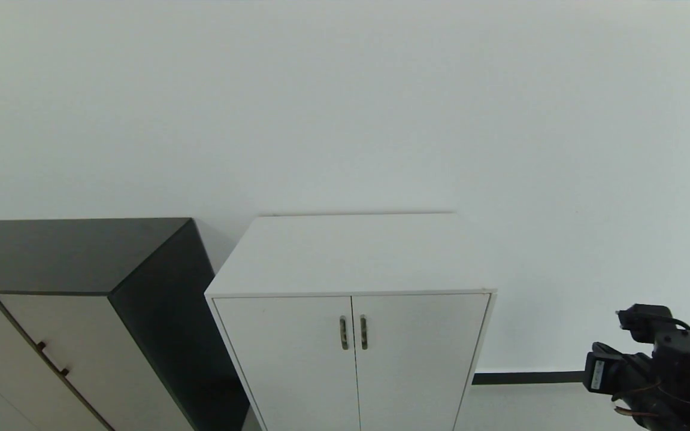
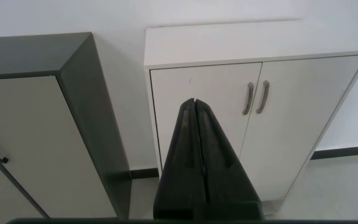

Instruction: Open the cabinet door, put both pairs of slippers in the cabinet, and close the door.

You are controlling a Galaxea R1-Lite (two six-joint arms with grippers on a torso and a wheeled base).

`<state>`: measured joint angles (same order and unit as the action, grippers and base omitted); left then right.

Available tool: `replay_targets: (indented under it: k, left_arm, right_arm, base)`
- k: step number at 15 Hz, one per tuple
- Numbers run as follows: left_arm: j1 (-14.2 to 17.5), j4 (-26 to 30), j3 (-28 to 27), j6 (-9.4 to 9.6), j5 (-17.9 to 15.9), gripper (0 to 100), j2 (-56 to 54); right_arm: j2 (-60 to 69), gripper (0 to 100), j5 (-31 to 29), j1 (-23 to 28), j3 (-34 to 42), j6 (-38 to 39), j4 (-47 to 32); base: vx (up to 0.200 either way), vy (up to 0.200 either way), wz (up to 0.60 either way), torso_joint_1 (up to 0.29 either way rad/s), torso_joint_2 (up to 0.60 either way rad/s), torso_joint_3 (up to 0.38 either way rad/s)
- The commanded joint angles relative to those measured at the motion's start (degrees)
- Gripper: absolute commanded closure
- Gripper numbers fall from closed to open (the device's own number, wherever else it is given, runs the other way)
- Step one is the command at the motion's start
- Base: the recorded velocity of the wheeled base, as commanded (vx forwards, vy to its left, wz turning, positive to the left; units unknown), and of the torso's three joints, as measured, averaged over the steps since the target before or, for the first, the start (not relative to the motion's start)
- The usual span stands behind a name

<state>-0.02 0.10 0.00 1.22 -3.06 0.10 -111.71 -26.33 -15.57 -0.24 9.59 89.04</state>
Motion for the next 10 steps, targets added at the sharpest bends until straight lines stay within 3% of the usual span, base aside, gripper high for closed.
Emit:
replay_targets:
  k: [1,4,9,10]
  left_arm:
    - [0.0,0.0,0.0,0.01,0.0,100,0.1]
    - [0.0,0.0,0.0,0.01,0.0,100,0.1]
    - [0.0,0.0,0.0,0.01,0.0,100,0.1]
    - [0.0,0.0,0.0,0.01,0.0,100,0.1]
  right_arm:
    - [6.0,100,-0.2,3.7,0.2,0.2,-3.4]
    - [15.8,100,0.8,6.2,0.2,0.3,-13.8]
    - [48.2,100,9.7,6.2,0.2,-2.8,-46.1]
    - [51.8,100,11.0,6.2,0.2,-2.8,-49.2]
  base:
    - [0.000,0.000,0.00,0.000,0.00,0.000]
    - [0.000,0.000,0.00,0.000,0.00,0.000]
    - [0.000,0.000,0.00,0.000,0.00,0.000]
    - [0.000,0.000,0.00,0.000,0.00,0.000]
